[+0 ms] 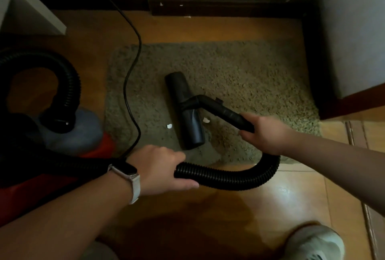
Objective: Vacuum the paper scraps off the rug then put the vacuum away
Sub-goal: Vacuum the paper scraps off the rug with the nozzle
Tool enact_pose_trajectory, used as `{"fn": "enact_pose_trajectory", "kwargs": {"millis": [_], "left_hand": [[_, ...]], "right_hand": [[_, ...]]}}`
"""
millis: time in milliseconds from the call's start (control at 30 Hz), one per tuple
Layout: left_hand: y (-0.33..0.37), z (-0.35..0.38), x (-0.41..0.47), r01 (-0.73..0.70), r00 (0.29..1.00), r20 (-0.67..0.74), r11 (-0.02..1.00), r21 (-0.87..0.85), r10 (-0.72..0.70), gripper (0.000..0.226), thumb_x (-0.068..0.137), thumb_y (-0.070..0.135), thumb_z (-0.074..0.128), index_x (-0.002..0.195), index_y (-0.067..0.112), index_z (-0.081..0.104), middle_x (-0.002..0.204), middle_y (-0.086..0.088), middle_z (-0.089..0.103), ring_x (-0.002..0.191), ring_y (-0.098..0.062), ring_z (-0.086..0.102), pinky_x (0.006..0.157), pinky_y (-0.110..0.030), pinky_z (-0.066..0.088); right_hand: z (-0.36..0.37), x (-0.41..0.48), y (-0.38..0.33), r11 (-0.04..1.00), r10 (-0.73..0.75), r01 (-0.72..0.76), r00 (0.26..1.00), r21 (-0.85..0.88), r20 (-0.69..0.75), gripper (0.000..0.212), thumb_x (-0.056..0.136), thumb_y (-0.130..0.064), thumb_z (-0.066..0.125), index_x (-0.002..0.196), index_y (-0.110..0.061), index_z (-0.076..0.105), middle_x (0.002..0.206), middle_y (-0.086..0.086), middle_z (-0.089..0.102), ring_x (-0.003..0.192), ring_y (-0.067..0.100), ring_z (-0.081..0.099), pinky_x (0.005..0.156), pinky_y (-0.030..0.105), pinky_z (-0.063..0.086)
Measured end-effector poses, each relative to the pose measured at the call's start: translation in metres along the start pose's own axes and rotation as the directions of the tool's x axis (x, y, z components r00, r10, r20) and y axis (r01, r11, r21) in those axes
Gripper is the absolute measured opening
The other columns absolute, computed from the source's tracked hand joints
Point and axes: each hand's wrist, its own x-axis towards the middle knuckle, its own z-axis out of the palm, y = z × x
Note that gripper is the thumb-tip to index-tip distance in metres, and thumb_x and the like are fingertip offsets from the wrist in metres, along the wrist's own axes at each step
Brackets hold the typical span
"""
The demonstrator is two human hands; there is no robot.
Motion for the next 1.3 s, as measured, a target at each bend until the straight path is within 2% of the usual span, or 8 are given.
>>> {"fn": "enact_pose_trajectory", "kwargs": {"millis": [67, 167, 367, 567, 733, 900, 1100, 1300], "left_hand": [[0.001, -0.002, -0.009, 0.006, 1.000, 0.005, 1.000, -0.004, -0.006, 0.065, 0.068, 0.096, 0.020, 0.083, 0.037, 0.044, 0.070, 0.015, 0.049, 0.060, 0.001, 0.046, 0.049, -0.023, 0.033], [0.005, -0.004, -0.016, -0.003, 0.999, 0.045, 1.000, -0.013, 0.003, 0.062, 0.071, 0.094, 0.026, 0.084, 0.036, 0.045, 0.072, 0.014, 0.050, 0.061, -0.001, 0.047, 0.051, -0.024, 0.038], [-0.002, 0.000, -0.029, 0.047, 0.997, 0.070, 0.997, -0.057, -0.043, 0.068, 0.068, 0.096, 0.029, 0.090, 0.036, 0.053, 0.074, 0.014, 0.053, 0.064, -0.002, 0.051, 0.054, -0.025, 0.043], [-0.003, 0.003, -0.028, 0.049, 0.998, 0.041, 0.995, -0.087, -0.046, 0.065, 0.068, 0.096, 0.031, 0.082, 0.036, 0.049, 0.069, 0.014, 0.053, 0.060, -0.001, 0.050, 0.051, -0.026, 0.042], [-0.001, 0.001, -0.009, 0.027, 0.999, 0.037, 0.997, -0.078, -0.024, 0.067, 0.065, 0.097, 0.029, 0.080, 0.034, 0.048, 0.068, 0.013, 0.053, 0.059, -0.001, 0.051, 0.053, -0.028, 0.045], [0.005, 0.000, 0.002, 0.000, 1.000, 0.023, 0.997, -0.076, 0.002, 0.070, 0.064, 0.098, 0.025, 0.086, 0.036, 0.050, 0.069, 0.015, 0.053, 0.061, 0.000, 0.051, 0.055, -0.029, 0.046], [0.005, 0.002, -0.001, -0.049, 0.999, 0.005, 0.996, -0.079, 0.050, 0.069, 0.067, 0.096, 0.025, 0.089, 0.037, 0.051, 0.072, 0.015, 0.053, 0.064, 0.001, 0.051, 0.055, -0.025, 0.042], [0.004, 0.000, -0.013, -0.029, 0.998, 0.056, 0.997, -0.075, 0.033, 0.068, 0.067, 0.096, 0.026, 0.088, 0.036, 0.051, 0.073, 0.013, 0.053, 0.065, -0.002, 0.051, 0.059, -0.029, 0.047]], "right_hand": [[0.000, 0.003, -0.012, 0.997, -0.063, 0.064, 0.998, -0.034, 0.029, 0.025, 0.092, -0.042, 0.058, 0.115, -0.040, 0.049, 0.074, -0.012, 0.060, 0.059, 0.004, 0.058, 0.048, 0.028, 0.045], [0.001, 0.012, -0.032, 0.983, -0.141, 0.153, 0.983, -0.102, 0.118, 0.033, 0.094, -0.045, 0.054, 0.125, -0.040, 0.043, 0.079, -0.009, 0.062, 0.064, 0.011, 0.061, 0.058, 0.036, 0.056], [0.007, 0.027, -0.061, 0.949, -0.183, 0.230, 0.959, -0.214, 0.218, 0.040, 0.096, -0.046, 0.049, 0.133, -0.033, 0.042, 0.080, -0.009, 0.055, 0.068, 0.011, 0.056, 0.061, 0.034, 0.052], [0.006, 0.020, -0.049, 0.974, -0.097, 0.135, 0.975, -0.183, 0.202, 0.043, 0.096, -0.045, 0.051, 0.136, -0.035, 0.041, 0.084, -0.007, 0.062, 0.071, 0.014, 0.062, 0.068, 0.039, 0.058], [0.003, 0.008, -0.024, 0.988, -0.015, 0.036, 0.990, -0.152, 0.138, 0.044, 0.096, -0.044, 0.053, 0.138, -0.037, 0.040, 0.079, -0.010, 0.060, 0.065, 0.008, 0.059, 0.060, 0.034, 0.055], [-0.002, -0.006, -0.001, 0.990, 0.030, -0.021, 0.998, -0.141, 0.064, 0.025, 0.094, -0.041, 0.057, 0.117, -0.032, 0.051, 0.072, -0.009, 0.058, 0.061, 0.008, 0.056, 0.053, 0.030, 0.044], [-0.005, -0.011, -0.006, 0.988, -0.045, 0.045, 0.999, -0.147, -0.001, 0.025, 0.094, -0.044, 0.056, 0.117, -0.036, 0.049, 0.069, -0.010, 0.058, 0.057, 0.007, 0.055, 0.049, 0.029, 0.044], [-0.012, 0.009, -0.041, 0.945, -0.204, 0.227, 0.972, -0.237, 0.117, 0.027, 0.095, -0.047, 0.050, 0.120, -0.040, 0.044, 0.072, -0.011, 0.057, 0.059, 0.007, 0.056, 0.050, 0.028, 0.043]]}}
